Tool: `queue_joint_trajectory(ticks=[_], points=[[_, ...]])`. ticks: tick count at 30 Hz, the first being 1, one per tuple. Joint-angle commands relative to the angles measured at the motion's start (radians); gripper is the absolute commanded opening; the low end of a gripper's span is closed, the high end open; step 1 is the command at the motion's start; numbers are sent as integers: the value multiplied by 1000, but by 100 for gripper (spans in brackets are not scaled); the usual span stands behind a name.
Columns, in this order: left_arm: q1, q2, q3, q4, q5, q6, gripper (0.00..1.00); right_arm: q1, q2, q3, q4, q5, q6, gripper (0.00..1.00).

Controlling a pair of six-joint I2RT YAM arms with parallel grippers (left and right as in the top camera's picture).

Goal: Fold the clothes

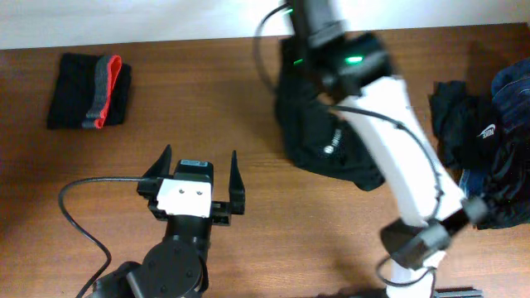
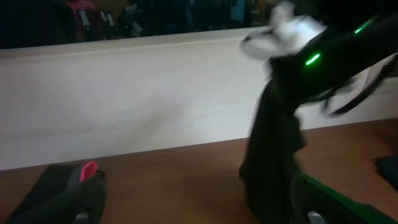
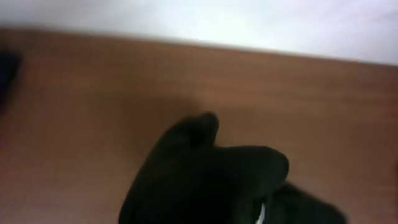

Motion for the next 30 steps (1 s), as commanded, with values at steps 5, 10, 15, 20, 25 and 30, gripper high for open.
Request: queue_joint_trajectory(ticks=[5,10,15,20,25,30], points=[[5,-5,5,-18,-113,16,98,182,134,12,16,-16,41,10],[5,-5,5,-31,-163,16,98,270,152,12,37,-42,-62,98],[5,-5,5,-32,-163,16,98,274,132,12,28,-36,-82,99],[5,-2,5,-76,-161,11,98,184,44,12,-6,-12,-68,99],[5,34,5,-140,-55,4,98,39,-69,12,-138,-27,-52,99],[16,158,3,-136,-5,-60,89,-111,-122,12,-299,-35,-52,99]])
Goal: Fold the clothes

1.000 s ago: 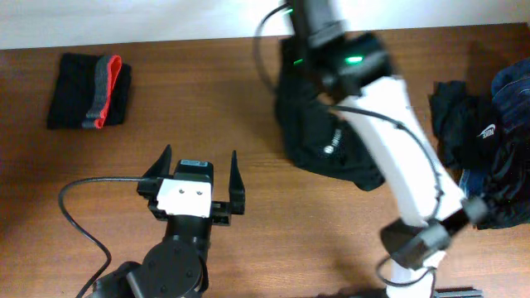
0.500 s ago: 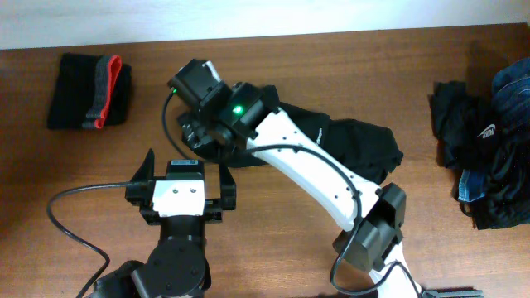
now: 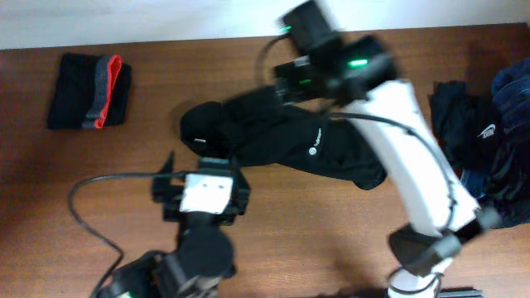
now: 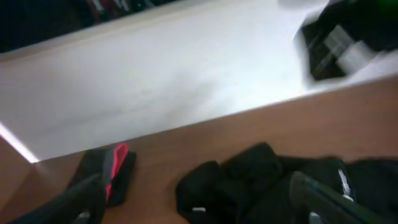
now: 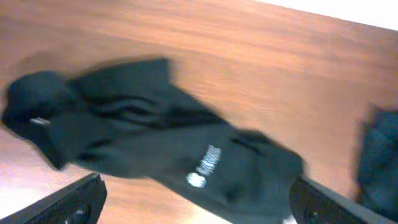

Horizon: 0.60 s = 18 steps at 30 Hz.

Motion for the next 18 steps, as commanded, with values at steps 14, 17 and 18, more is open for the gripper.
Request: queue_joint_trajectory(ticks=[14,17,18], points=[[424,470,142,-20,766,-124,83,-321,9,-97,-287,-277,1,100],[553,471,194,-49,898,-123,82,-335,9,-154,-285,-279,1,100],[589,471,202,-57,925,-122,80,-339,9,-180,-277,-280,1,100]])
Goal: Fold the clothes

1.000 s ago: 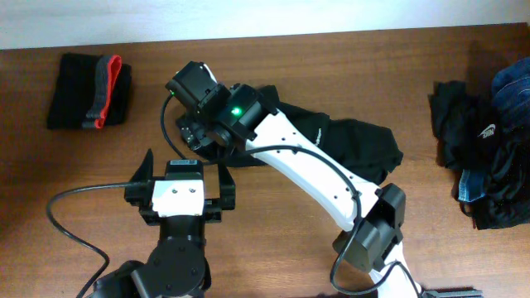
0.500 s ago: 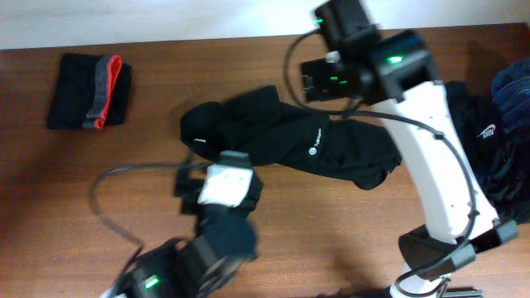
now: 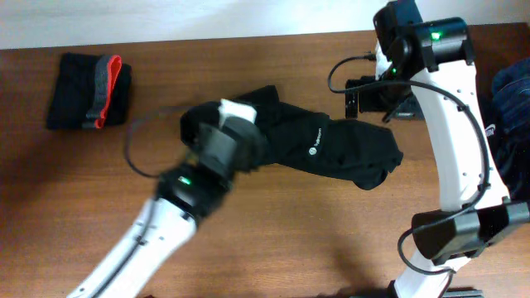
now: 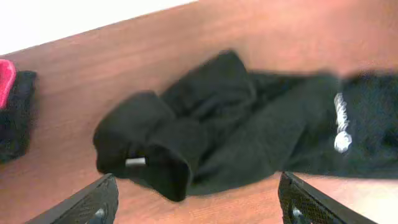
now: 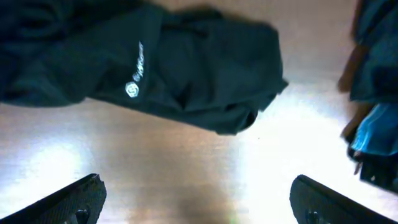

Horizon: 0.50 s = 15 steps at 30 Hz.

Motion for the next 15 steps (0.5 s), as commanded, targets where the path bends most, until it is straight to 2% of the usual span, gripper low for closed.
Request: queue_joint_trajectory(ticks=[1,5,7,15], points=[[127,-14,59,-18,255,-11,79,-9,8,-70,10,-40,1,100],[207,24,58,-77,322,2,77,-9,8,-166,48,-40,1,99],[216,66,58,-101,319,36,78,-9,8,-222,77,-40,1,99],[216,196,58,-114,322,39,78,-9,8,-394,198,-42,1,100]])
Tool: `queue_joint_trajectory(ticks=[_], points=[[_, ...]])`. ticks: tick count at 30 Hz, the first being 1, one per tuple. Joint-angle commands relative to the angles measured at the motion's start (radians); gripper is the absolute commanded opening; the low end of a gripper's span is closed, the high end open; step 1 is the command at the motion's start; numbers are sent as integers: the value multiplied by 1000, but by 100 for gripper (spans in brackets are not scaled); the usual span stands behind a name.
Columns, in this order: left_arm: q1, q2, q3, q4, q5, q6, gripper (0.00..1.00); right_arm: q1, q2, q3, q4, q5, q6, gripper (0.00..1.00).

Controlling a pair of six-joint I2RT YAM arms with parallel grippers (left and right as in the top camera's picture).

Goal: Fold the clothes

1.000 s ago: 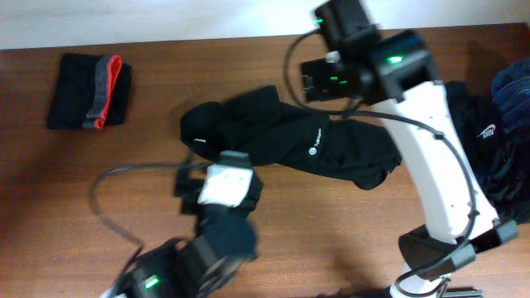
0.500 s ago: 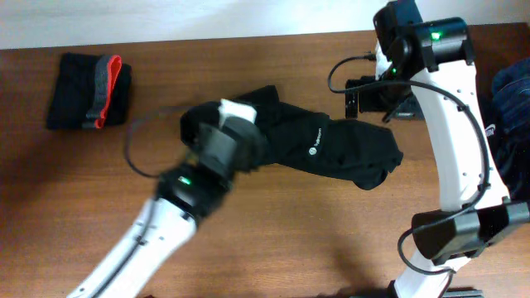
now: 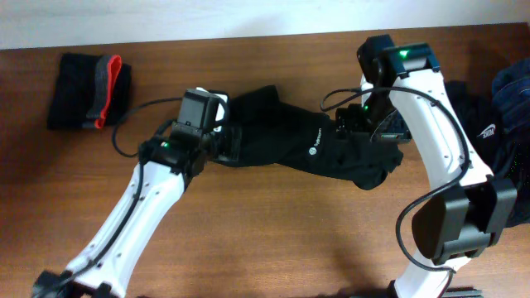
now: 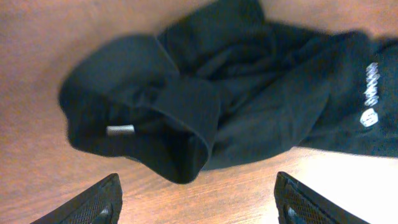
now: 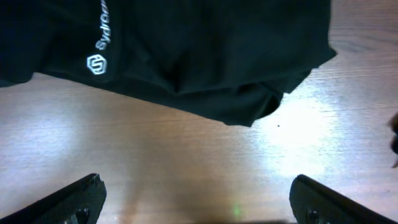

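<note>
A black garment (image 3: 281, 136) with a small white logo (image 3: 314, 150) lies crumpled across the middle of the brown table. My left gripper (image 3: 197, 139) hovers over its left, bunched end. In the left wrist view the garment (image 4: 205, 93) fills the upper part, and the left gripper (image 4: 198, 205) is open over bare wood just in front of it. My right gripper (image 3: 370, 124) hangs over the garment's right end. In the right wrist view the right gripper (image 5: 196, 208) is open, with the garment's edge (image 5: 205, 68) beyond it. Neither gripper holds cloth.
A folded black piece with a red and grey band (image 3: 89, 79) lies at the far left back. A heap of dark and blue clothes (image 3: 484, 136) sits at the right edge. A white wall runs along the table's back edge.
Both grippers have come closer to the garment. The right one has moved from near the back edge to over the garment's right end. Both stay open and the garment lies as before.
First my right gripper held the black garment hanging near the back centre while the left stood open at the front. Then the garment lay stretched on the table, released. The left arm then reached over its left end, and now both open grippers hover at its two ends.
</note>
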Motion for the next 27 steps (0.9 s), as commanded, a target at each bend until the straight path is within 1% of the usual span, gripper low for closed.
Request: queue_joint_trajectory(ticks=[1,8,15,20,23,27], points=[[3,39,6,-9,29,20,78,-7,7,-64,35,-8,0,100],[3,82,6,5,29,20,79,-15,7,-182,203,18,-22,100],[3,115,6,14,29,20,79,-74,7,-295,332,-8,-22,100],[3,161,6,55,29,19,79,-105,7,-333,420,-20,-23,100],[3,181,6,62,55,19,78,-106,7,-334,443,-19,-50,100],[3,194,6,73,92,19,79,-110,7,-338,465,-17,-47,100]])
